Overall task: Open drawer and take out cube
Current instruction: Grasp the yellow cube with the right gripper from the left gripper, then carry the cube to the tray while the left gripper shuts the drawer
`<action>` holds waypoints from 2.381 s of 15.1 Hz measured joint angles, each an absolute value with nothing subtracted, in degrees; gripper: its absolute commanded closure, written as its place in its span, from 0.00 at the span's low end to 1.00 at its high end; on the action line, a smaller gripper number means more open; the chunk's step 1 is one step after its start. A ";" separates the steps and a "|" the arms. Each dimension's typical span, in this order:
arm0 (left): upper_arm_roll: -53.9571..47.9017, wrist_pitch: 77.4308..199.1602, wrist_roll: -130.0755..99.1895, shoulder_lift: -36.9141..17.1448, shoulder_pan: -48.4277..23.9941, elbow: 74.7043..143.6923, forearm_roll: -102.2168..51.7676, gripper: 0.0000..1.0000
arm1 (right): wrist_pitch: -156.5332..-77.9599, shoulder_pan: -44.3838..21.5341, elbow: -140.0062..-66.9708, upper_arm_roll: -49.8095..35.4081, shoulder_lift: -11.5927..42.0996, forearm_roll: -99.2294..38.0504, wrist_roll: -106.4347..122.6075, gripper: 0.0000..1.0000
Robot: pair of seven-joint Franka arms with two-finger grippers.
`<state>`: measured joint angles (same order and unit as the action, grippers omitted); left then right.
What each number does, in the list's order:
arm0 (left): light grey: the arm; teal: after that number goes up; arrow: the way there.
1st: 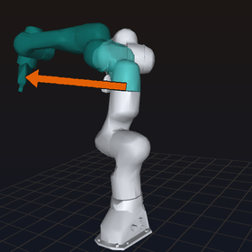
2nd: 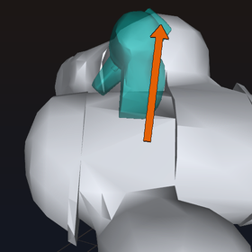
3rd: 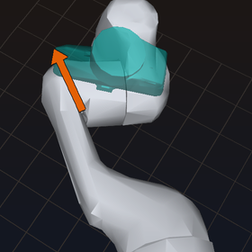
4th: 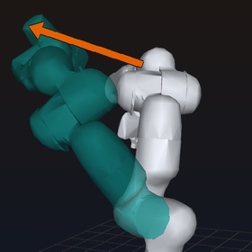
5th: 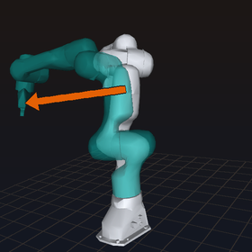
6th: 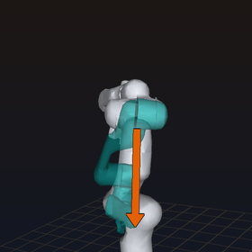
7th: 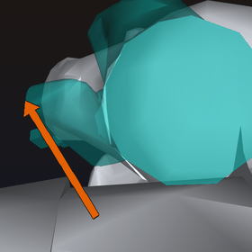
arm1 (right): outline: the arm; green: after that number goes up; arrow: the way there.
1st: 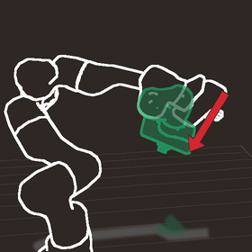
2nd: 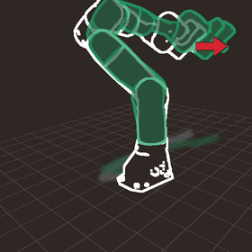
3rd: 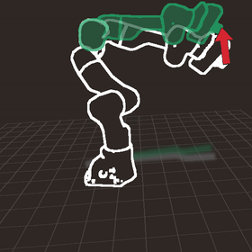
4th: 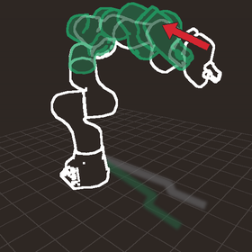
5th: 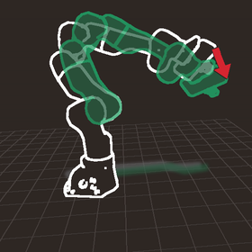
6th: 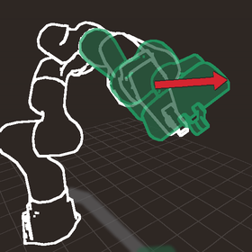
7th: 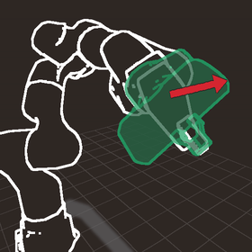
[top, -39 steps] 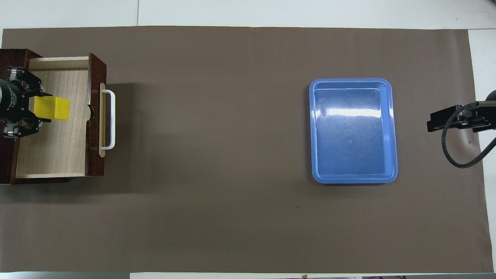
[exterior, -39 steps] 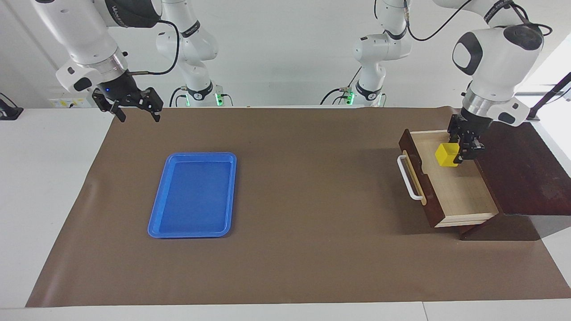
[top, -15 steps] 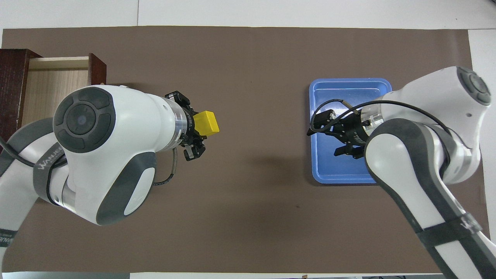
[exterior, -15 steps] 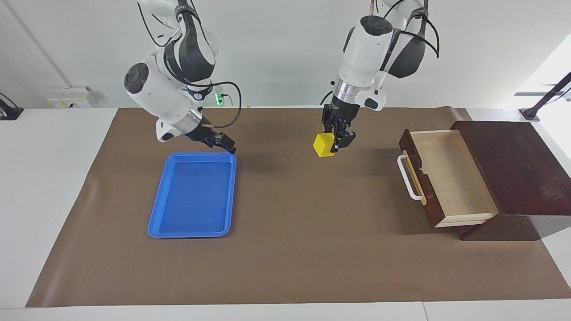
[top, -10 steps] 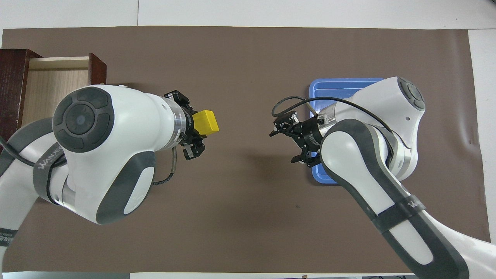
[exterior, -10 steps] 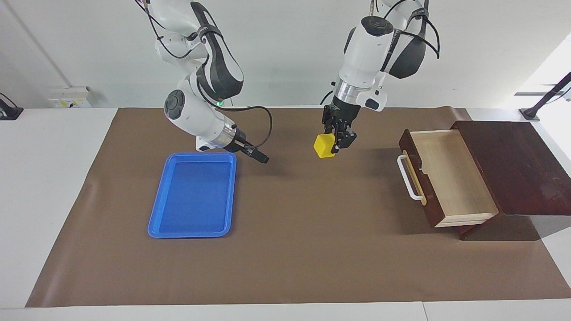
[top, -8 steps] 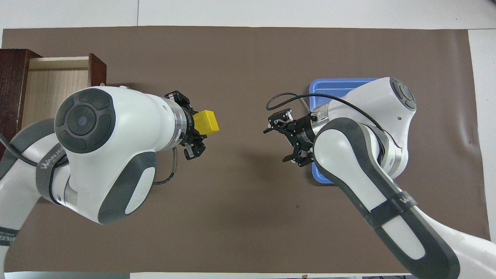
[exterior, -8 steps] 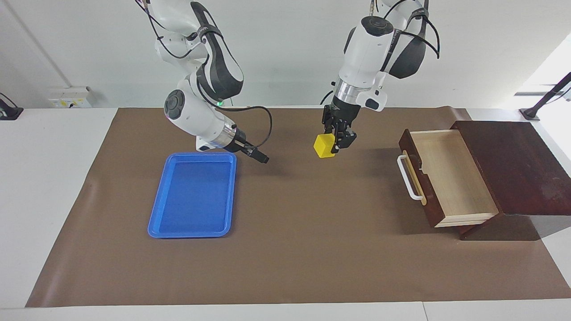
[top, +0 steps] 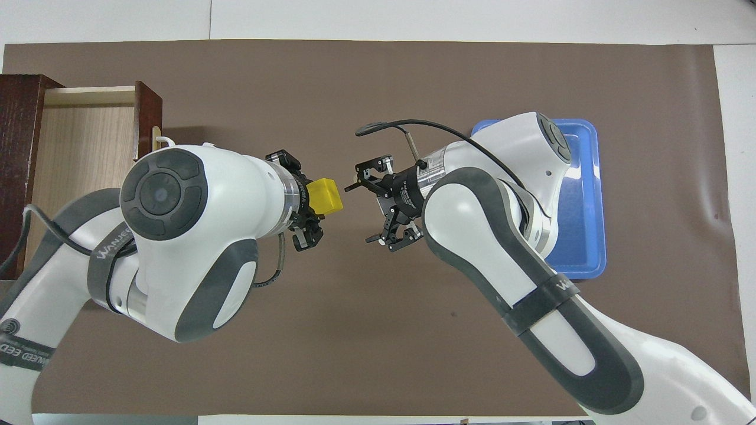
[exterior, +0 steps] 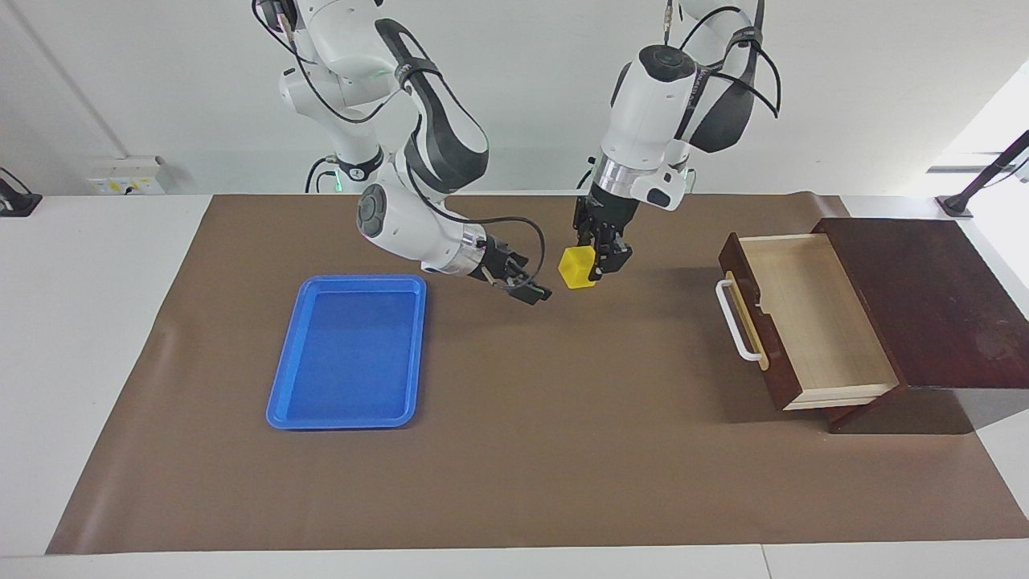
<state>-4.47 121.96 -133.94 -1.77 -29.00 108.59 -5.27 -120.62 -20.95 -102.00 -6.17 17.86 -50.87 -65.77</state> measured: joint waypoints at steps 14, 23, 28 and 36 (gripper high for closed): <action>-4.49 123.34 -134.12 -1.93 -29.86 111.04 -5.28 1.00 | -122.14 -24.25 -98.01 -6.13 20.43 -50.94 -70.97 0.14; -4.53 123.52 -134.09 -1.83 -29.92 111.19 -5.41 0.97 | -122.96 -24.24 -97.77 -5.93 20.53 -50.98 -74.80 1.00; -4.08 123.80 -133.99 -1.57 -29.84 110.79 -5.42 0.00 | -122.94 -23.92 -97.26 -5.88 20.53 -50.98 -74.81 1.00; -2.65 123.63 -120.75 -0.93 -19.15 112.09 -5.41 0.00 | -120.29 -17.50 -95.21 -5.31 21.05 -53.19 -74.90 1.00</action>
